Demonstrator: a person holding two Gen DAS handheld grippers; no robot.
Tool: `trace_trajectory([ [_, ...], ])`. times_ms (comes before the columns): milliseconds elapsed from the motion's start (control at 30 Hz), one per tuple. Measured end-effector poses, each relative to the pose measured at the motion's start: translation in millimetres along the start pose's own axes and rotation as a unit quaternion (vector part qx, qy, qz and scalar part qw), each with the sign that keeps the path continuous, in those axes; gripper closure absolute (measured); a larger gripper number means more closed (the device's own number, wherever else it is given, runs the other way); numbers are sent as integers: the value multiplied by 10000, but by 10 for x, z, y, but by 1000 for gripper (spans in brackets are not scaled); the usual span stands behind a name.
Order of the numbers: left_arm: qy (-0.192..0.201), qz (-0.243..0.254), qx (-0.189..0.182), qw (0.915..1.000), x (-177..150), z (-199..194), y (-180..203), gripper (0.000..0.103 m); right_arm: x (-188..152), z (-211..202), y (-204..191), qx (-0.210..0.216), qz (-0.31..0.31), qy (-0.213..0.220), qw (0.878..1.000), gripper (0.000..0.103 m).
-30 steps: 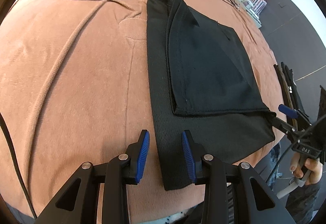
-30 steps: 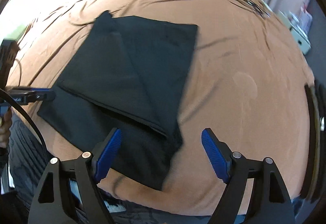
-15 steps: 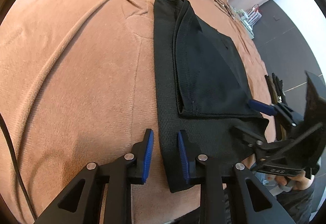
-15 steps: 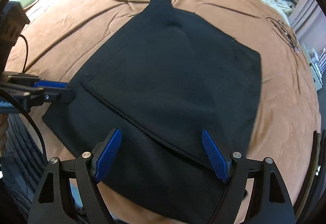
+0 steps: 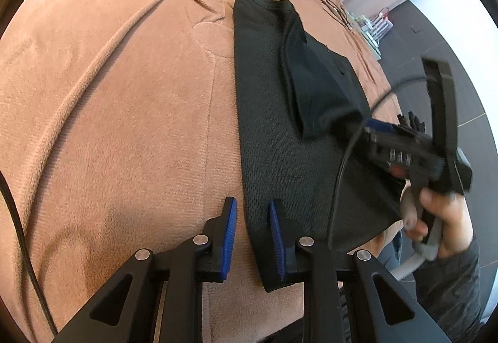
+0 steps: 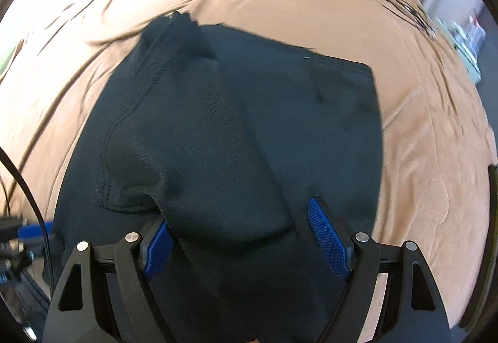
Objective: Fold small clothes
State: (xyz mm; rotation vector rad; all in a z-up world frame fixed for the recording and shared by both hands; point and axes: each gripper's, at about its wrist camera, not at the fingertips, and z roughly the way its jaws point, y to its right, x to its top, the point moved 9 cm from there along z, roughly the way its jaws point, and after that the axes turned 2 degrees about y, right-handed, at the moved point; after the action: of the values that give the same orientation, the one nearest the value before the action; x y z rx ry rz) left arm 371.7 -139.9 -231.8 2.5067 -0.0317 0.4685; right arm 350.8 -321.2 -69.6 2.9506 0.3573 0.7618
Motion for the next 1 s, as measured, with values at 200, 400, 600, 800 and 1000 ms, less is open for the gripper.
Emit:
trace_trajectory([
  [200, -39, -14, -7, 10000, 30, 8, -21, 79, 192, 151, 388, -220, 428, 17, 9988, 23],
  [400, -83, -36, 12, 10000, 57, 18, -30, 79, 342, 201, 800, -309, 943, 173, 9949, 23],
  [600, -125, -24, 94, 9999, 68, 47, -23, 79, 339, 185, 1146, -551, 1457, 348, 9872, 23],
  [800, -226, -69, 98, 9997, 143, 3, 10, 79, 257, 94, 1196, 5, 1675, 474, 9847, 23],
  [1000, -127, -107, 193, 9997, 317, -32, 2, 78, 264, 44, 1069, 1021, 1690, 644, 9782, 23],
])
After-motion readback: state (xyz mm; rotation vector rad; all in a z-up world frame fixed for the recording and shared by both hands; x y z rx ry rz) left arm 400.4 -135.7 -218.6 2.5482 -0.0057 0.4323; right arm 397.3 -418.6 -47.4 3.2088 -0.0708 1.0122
